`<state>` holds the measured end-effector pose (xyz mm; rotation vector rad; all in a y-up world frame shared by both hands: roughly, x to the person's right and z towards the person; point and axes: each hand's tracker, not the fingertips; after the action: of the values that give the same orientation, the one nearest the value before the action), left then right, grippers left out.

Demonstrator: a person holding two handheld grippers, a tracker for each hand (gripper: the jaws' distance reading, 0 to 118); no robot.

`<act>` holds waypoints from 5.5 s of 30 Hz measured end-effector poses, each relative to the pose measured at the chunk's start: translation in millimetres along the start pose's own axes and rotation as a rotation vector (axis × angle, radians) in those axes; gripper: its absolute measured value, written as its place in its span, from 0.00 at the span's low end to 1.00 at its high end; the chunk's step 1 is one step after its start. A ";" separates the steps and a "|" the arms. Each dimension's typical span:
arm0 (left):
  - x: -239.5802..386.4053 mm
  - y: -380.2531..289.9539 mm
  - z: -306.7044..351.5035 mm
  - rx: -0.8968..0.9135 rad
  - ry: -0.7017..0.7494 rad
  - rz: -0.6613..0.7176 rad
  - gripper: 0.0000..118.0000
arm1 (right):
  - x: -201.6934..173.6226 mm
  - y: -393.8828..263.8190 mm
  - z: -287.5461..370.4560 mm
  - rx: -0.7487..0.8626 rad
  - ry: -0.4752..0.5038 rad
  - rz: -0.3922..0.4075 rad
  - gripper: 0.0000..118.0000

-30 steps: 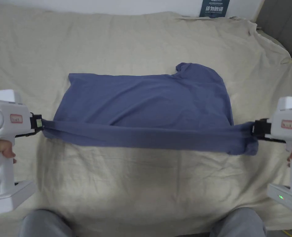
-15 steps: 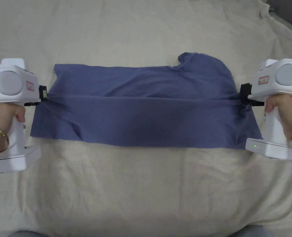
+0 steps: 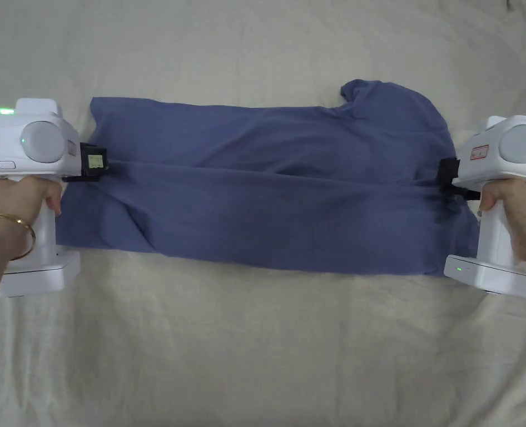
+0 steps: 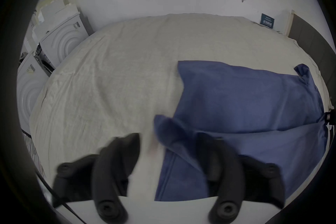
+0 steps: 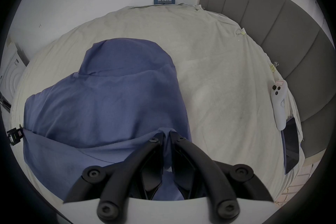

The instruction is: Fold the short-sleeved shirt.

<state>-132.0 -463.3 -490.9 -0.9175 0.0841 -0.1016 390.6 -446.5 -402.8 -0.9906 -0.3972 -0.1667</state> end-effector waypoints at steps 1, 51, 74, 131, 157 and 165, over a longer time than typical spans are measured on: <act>-3.0 0.1 5.4 0.012 0.008 0.020 0.87 | 2.0 0.3 5.6 0.017 0.009 -0.022 0.63; -20.7 -174.4 259.7 0.688 -0.169 0.027 0.00 | 16.6 -205.6 255.1 0.686 0.226 0.056 0.00; -10.9 -156.9 255.1 0.666 -0.210 0.054 0.00 | 25.4 -80.3 194.9 0.265 0.161 0.090 0.55; -25.6 -37.4 47.8 -0.186 -0.046 -0.091 0.80 | 47.6 -98.8 62.7 -0.088 0.079 -0.024 0.02; -81.2 -49.5 124.9 -0.062 -0.219 0.101 0.00 | 60.8 -94.3 120.4 -0.053 0.087 0.081 0.02; -114.1 -124.5 153.8 -0.074 -0.185 0.081 0.00 | 80.9 -148.7 158.1 -0.068 0.165 0.076 0.02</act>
<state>-233.8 -403.2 -295.5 -0.9919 -0.0470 0.0627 378.5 -391.1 -178.3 -1.0489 -0.2033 -0.1925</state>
